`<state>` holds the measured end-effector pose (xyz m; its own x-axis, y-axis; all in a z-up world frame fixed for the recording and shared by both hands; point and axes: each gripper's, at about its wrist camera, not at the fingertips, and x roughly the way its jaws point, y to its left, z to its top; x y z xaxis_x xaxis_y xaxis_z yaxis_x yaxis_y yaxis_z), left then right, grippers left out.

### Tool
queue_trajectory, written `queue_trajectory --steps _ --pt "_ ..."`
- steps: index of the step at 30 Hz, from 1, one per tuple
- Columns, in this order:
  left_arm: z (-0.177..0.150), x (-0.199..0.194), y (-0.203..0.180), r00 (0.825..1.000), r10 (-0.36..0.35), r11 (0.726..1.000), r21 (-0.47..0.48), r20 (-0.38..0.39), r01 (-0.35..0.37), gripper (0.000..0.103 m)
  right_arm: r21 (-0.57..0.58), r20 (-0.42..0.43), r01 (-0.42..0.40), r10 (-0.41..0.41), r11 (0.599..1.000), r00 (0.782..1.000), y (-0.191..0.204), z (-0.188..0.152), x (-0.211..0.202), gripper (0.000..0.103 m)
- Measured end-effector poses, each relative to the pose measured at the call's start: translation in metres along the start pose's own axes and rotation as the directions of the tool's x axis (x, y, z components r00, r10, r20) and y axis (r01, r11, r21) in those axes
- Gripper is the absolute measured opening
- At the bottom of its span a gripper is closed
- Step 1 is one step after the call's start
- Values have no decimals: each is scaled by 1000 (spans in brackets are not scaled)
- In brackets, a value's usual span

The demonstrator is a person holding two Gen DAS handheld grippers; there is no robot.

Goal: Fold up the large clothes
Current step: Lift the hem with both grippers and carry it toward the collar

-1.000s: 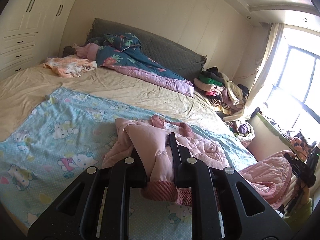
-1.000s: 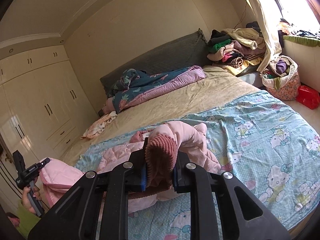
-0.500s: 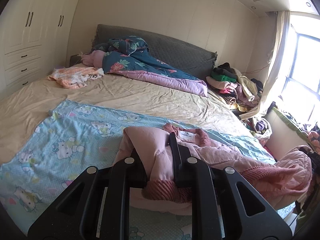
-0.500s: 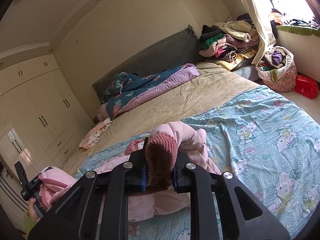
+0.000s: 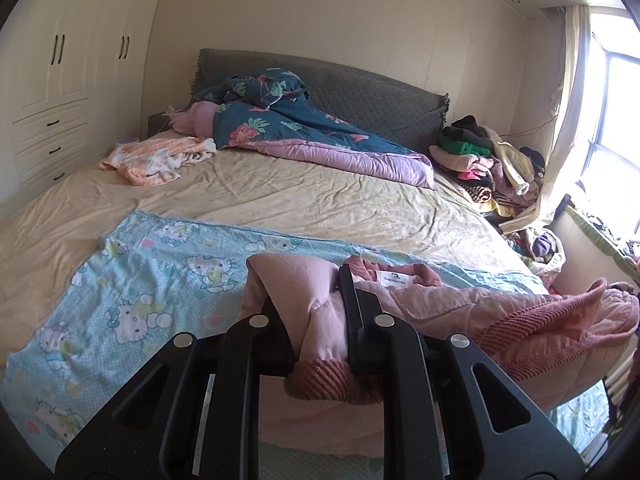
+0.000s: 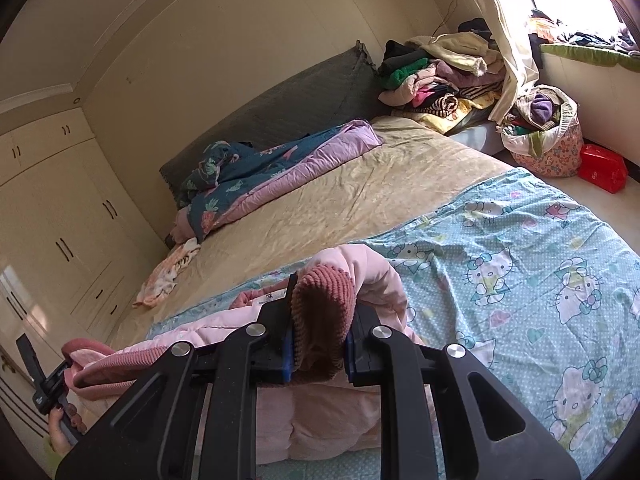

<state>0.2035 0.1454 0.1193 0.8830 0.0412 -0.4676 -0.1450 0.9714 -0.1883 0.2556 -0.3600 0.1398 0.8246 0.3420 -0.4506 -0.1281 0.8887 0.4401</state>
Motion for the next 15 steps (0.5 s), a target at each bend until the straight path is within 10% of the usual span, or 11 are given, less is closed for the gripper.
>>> queue_trajectory --steps 15 --pt "-1 48 -2 996 79 995 57 -31 -77 11 12 -47 33 -33 999 998 -9 11 49 17"
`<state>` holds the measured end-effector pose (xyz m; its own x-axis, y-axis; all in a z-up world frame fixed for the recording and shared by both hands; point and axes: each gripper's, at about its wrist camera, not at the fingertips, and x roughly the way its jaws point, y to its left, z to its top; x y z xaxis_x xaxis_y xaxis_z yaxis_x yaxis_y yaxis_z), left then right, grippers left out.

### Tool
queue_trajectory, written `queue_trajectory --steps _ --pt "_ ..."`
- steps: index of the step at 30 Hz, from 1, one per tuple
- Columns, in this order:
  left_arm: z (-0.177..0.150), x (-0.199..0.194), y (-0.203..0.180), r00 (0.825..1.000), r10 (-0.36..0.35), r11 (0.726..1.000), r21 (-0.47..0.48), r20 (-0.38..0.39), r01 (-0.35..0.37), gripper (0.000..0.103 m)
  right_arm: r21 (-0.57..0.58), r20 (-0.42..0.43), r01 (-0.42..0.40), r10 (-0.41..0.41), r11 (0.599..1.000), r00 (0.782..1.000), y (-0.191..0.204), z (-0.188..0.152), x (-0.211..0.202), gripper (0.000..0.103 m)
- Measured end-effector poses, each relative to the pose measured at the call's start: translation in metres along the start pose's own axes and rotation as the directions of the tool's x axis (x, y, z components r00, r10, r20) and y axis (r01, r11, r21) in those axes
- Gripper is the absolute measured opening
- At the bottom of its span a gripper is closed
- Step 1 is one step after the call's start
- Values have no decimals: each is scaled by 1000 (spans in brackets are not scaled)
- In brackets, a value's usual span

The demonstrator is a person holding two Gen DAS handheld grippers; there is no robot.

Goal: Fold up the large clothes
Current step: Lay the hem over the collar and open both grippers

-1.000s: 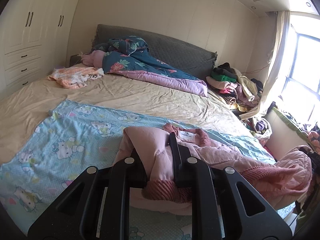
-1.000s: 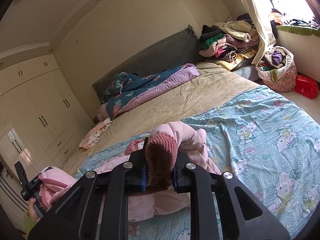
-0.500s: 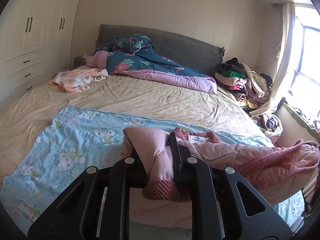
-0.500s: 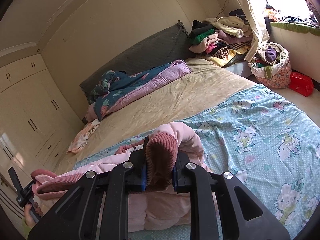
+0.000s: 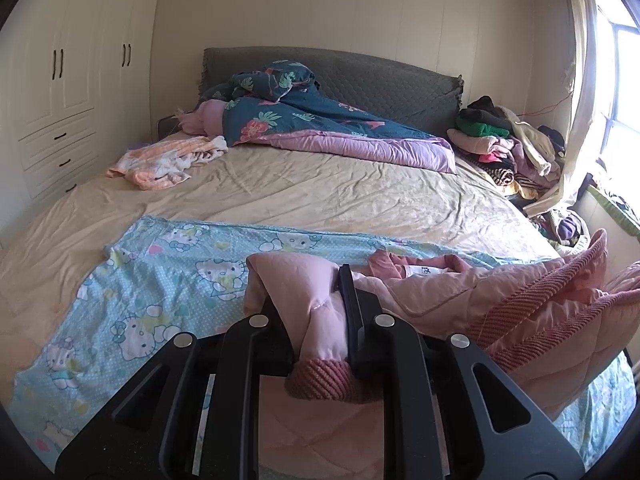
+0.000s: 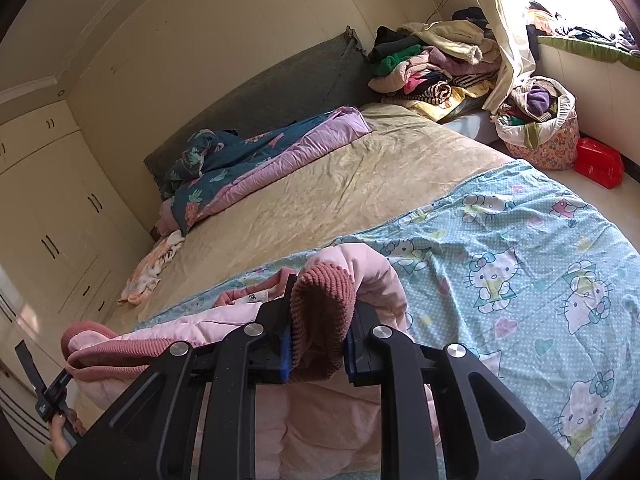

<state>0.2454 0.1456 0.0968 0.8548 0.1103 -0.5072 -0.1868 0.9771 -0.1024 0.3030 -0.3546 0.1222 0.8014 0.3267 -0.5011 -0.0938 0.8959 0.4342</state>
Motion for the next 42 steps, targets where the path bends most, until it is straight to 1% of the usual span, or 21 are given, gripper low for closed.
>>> queue_trajectory --steps 5,9,12,14,18,19,21,22,23,25,28,33,36,37,39,42 --pt "1 14 -1 1000 9 1000 4 -17 -9 11 -5 -16 5 -5 1000 1000 -3 1 14 18" --pt "0 27 -4 999 17 1000 9 -32 -17 11 -10 -30 -4 4 1000 1000 -5 3 25 21" --pt "-1 34 -4 999 20 1000 11 -42 -20 11 -7 -37 -26 26 1000 999 -7 4 32 24" --pt "-2 40 -4 999 21 1000 11 -50 -20 11 -3 -37 -55 55 998 998 -10 6 35 32" --pt "-4 48 -7 998 24 1000 15 -64 -23 11 -2 -35 -79 79 997 996 -13 5 40 38" --pt "-5 50 -7 998 24 1000 16 -66 -23 11 -6 -32 -82 82 997 996 -13 5 41 41" --pt "-5 53 -9 997 23 1000 17 -70 -22 11 -15 -15 -93 92 996 996 -14 4 39 52" --pt "-5 55 -9 997 22 1000 17 -71 -21 11 -22 0 -92 92 995 996 -14 3 37 65" --pt "-6 56 -10 997 22 1000 18 -73 -21 11 -33 9 -91 91 995 996 -14 3 36 72" --pt "-6 59 -11 997 22 1000 20 -75 -20 12 -70 14 -93 94 993 995 -11 2 34 72" --pt "-6 65 -13 996 16 1000 21 -83 -15 12 -139 13 -58 60 989 998 -7 -3 36 79" --pt "-8 73 -18 996 24 999 28 -90 -21 14 -238 -37 5 -14 971 999 -5 -22 51 84" --pt "-9 76 -18 996 21 1000 22 -92 -19 15 -265 -70 24 -44 964 997 -7 -35 59 85" --pt "-10 76 -18 995 20 1000 19 -94 -19 17 -263 -80 21 -44 965 996 -8 -39 62 86" --pt "-10 77 -19 995 20 1000 22 -97 -18 19 -253 -99 18 -44 967 994 -11 -45 69 86" --pt "-11 76 -20 995 8 1000 16 -104 -6 29 -238 -115 15 -43 971 992 -14 -52 72 86"
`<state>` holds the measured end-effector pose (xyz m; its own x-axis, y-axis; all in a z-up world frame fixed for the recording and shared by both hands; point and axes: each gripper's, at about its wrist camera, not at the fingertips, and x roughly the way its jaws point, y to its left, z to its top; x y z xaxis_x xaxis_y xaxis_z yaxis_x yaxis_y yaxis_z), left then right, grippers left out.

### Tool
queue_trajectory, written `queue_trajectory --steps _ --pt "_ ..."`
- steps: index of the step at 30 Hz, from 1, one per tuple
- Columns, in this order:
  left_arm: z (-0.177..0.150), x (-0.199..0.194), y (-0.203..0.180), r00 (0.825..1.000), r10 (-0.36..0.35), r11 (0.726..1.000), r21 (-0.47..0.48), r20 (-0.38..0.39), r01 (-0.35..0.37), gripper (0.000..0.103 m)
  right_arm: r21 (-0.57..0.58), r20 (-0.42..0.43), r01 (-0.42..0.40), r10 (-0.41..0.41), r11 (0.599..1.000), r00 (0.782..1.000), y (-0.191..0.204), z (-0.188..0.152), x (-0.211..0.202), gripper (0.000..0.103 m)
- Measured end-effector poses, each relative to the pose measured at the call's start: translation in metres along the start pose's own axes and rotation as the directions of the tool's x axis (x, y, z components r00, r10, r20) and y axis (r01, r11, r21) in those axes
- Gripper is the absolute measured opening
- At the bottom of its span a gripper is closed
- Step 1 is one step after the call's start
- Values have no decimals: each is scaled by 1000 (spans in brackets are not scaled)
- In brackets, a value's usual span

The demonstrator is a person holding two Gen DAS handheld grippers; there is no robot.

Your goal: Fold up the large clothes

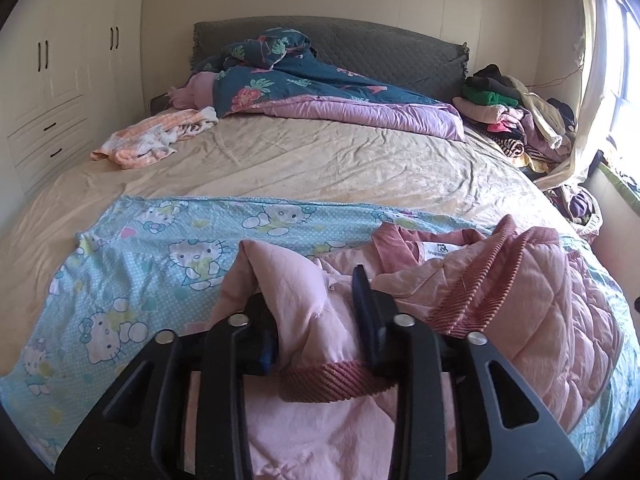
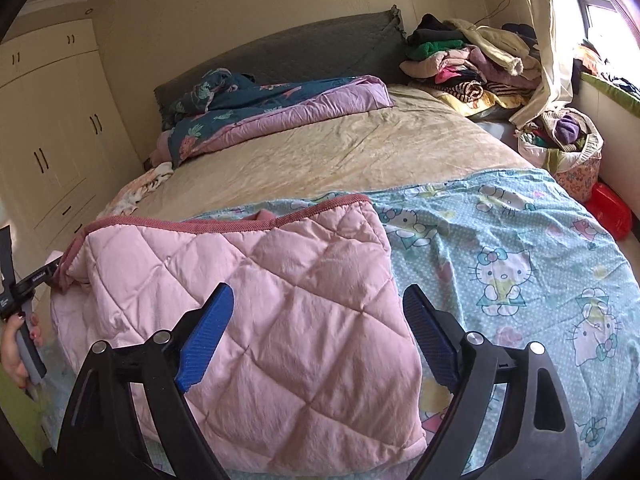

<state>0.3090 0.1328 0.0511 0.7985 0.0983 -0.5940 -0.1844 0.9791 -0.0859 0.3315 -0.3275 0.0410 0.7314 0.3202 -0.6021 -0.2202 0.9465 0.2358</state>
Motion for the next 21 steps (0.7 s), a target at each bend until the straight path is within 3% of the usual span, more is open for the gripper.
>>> queue_trajectory --steps 2,6,8,21 --pt "0 -3 -1 1000 -21 1000 -9 3 21 52 2 -6 -5 5 1000 1000 2 -3 0 86" --pt "1 -8 -7 999 -32 999 2 8 32 66 19 0 -25 25 1000 1000 2 -3 -4 88" --pt "2 -16 -11 999 -29 1000 13 33 28 89 20 10 -29 29 999 1000 3 -3 -8 90" --pt "4 -62 -25 995 -37 998 60 97 31 94 -54 89 -13 18 998 996 23 -1 -56 97"
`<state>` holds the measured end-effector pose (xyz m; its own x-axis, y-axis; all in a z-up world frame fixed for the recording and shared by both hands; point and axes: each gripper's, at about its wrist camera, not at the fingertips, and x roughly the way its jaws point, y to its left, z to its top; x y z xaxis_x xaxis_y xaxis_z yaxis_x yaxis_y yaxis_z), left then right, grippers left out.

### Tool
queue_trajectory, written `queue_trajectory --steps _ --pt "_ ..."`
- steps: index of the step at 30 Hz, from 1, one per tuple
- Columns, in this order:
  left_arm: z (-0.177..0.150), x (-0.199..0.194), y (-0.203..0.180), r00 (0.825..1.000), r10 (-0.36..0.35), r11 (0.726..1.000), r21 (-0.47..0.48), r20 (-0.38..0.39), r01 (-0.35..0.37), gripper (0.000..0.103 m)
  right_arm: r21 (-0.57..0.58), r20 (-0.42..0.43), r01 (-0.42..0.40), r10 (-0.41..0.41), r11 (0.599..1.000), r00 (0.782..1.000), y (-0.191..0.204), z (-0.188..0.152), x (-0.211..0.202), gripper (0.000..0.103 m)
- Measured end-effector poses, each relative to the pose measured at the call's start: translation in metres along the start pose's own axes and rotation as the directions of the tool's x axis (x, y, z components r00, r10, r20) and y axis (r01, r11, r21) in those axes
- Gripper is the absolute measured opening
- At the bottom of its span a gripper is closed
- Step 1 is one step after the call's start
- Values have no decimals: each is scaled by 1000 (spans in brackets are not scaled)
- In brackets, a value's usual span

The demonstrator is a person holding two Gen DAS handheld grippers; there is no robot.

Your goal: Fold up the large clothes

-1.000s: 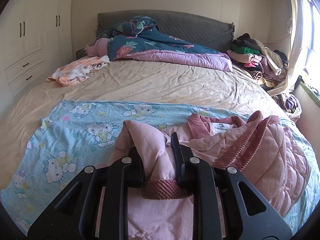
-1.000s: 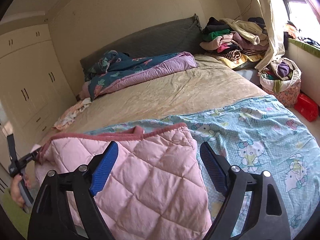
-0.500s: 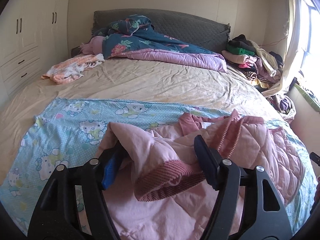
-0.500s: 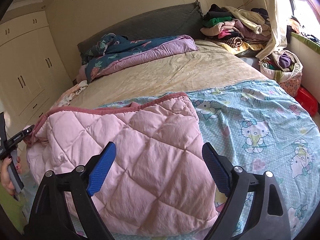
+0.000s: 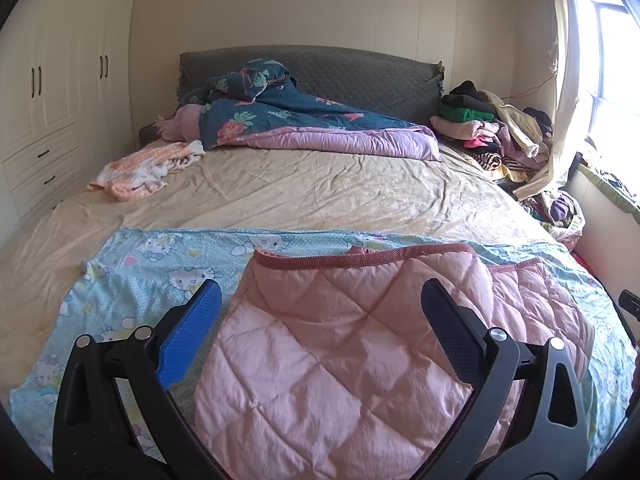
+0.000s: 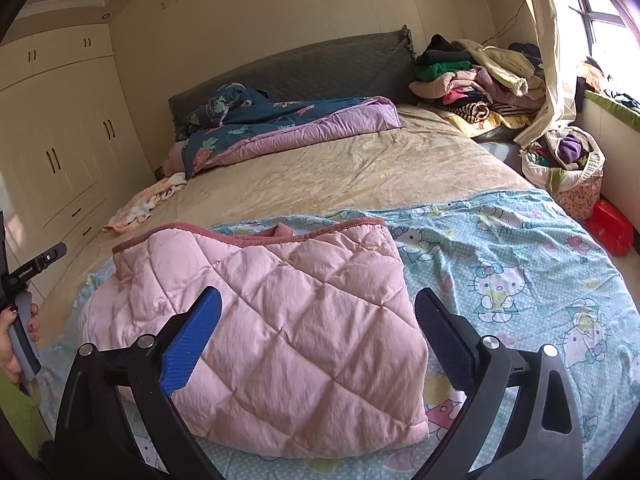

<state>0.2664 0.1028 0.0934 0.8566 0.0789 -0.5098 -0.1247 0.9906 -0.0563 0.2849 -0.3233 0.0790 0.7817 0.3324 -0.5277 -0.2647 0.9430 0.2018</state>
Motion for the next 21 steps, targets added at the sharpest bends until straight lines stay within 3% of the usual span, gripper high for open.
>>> queue_trajectory --steps 11,21 --pt "-18 -32 3 1000 25 999 39 19 -25 94 -71 39 35 -32 997 999 3 -9 -39 98" --pt "-77 -15 43 990 53 998 -31 -132 -58 94 -79 -52 64 -68 995 996 -8 -40 -25 99"
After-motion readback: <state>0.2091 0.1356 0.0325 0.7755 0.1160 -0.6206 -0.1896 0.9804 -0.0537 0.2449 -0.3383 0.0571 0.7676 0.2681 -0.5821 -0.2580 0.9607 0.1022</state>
